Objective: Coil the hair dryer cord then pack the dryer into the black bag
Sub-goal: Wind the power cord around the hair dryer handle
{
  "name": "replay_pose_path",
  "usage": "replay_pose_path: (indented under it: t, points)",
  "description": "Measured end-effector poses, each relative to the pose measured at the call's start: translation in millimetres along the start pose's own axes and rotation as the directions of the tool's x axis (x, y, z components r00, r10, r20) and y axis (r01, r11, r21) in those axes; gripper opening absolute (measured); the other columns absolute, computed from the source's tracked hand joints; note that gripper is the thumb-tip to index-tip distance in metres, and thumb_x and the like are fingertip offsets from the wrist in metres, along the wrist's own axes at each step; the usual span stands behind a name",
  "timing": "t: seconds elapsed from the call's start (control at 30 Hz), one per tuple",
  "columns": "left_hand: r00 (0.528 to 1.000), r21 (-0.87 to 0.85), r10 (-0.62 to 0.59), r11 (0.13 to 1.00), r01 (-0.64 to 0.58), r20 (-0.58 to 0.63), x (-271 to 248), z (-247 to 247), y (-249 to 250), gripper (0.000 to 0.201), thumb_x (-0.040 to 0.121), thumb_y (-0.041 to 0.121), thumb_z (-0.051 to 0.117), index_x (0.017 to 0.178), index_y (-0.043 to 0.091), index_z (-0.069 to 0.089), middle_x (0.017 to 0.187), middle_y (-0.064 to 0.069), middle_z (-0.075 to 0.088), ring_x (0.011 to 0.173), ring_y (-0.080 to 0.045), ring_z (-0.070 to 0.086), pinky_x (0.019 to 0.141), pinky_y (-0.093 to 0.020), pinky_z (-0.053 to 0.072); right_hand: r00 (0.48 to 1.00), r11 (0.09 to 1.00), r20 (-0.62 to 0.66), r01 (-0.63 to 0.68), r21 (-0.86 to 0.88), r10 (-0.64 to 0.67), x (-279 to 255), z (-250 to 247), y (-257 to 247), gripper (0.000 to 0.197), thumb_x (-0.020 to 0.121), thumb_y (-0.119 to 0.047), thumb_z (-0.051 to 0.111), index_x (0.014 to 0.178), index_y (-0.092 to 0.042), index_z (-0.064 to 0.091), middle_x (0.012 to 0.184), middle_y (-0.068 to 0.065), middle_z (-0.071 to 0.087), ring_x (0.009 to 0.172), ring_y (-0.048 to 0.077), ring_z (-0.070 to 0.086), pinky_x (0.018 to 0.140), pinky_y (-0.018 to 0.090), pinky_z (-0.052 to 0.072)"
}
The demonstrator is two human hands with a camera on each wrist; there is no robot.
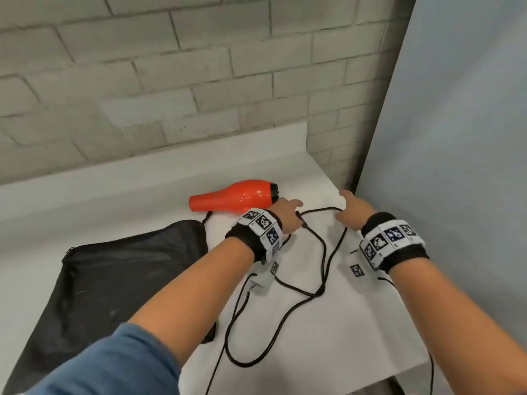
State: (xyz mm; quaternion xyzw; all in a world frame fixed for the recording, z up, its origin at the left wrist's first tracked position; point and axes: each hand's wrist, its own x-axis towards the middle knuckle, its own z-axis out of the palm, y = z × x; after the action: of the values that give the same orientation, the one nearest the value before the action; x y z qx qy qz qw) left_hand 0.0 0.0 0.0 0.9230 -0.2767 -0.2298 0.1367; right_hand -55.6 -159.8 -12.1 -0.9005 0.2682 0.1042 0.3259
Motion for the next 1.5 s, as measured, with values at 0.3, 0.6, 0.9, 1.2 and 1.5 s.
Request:
replay_pose_path:
  t: [0.3,0.6,0.9,1.2,1.5]
  points:
    - [0.997,0.102,-0.041,0.994,0.034,0.065,18.6,8.8,-3.4,0.044,0.091,0.013,0.042,0.134,0.008,0.036,0.129,-0.016,0.052,0.117,-0.031,0.05,0.097,-0.035,0.04,0.983,0.992,0.146,-0.104,-0.064,0.113,-2.7,7.8,2.4,0.037,0.093,-0.016,0.046,0.124,0.003,0.052,0.109,0.016,0.062,0.109,0.031,0.058,0.079,0.017,0.051]
    - [0.99,-0.018,0.015,1.0,-0.018,-0.138,21.6,11.4,-8.7,0.032,0.085,0.017,0.058,0.114,0.006,0.055,0.117,-0.014,0.06,0.109,-0.026,0.054,0.085,-0.028,0.042,0.999,0.978,-0.012,0.043,0.203,-0.042,-3.7,2.7,7.8,0.014,0.086,0.0,0.051,0.099,-0.003,0.055,0.096,0.019,0.063,0.065,0.028,0.062,0.069,0.035,0.058]
    - [0.934,-0.301,-0.014,0.948,-0.1,-0.356,10.3,7.6,-5.1,0.025,0.083,0.011,0.06,0.106,0.002,0.057,0.1,-0.015,0.064,0.089,-0.025,0.061,0.077,-0.029,0.05,0.903,0.882,-0.007,0.42,0.212,-0.429,-38.6,-7.1,-9.0,0.008,0.085,-0.008,0.06,0.087,-0.011,0.067,0.075,-0.002,0.06,0.067,0.007,0.053,0.063,0.005,0.039]
    - [0.967,-0.586,0.083,0.782,-0.214,-0.243,-10.1,7.7,7.4,0.026,0.083,0.025,0.06,0.107,0.017,0.061,0.114,-0.001,0.058,0.1,-0.018,0.055,0.075,-0.03,0.047,0.9,0.883,-0.024,0.432,0.186,-0.435,-36.9,6.9,-8.3,0.01,0.086,-0.005,0.057,0.089,-0.004,0.066,0.077,0.0,0.058,0.063,0.005,0.048,0.06,0.014,0.04]
    - [0.964,-0.79,-0.176,0.611,-0.051,-0.199,7.4,8.2,2.3,0.031,0.091,0.017,0.05,0.061,0.011,0.045,0.062,-0.003,0.048,0.055,-0.01,0.05,0.052,-0.021,0.048,0.93,0.927,-0.059,0.367,0.077,-0.363,-34.5,-2.3,11.9,0.037,0.082,0.013,0.036,0.09,-0.011,0.063,0.097,0.005,0.057,0.085,0.015,0.052,0.075,0.017,0.045]
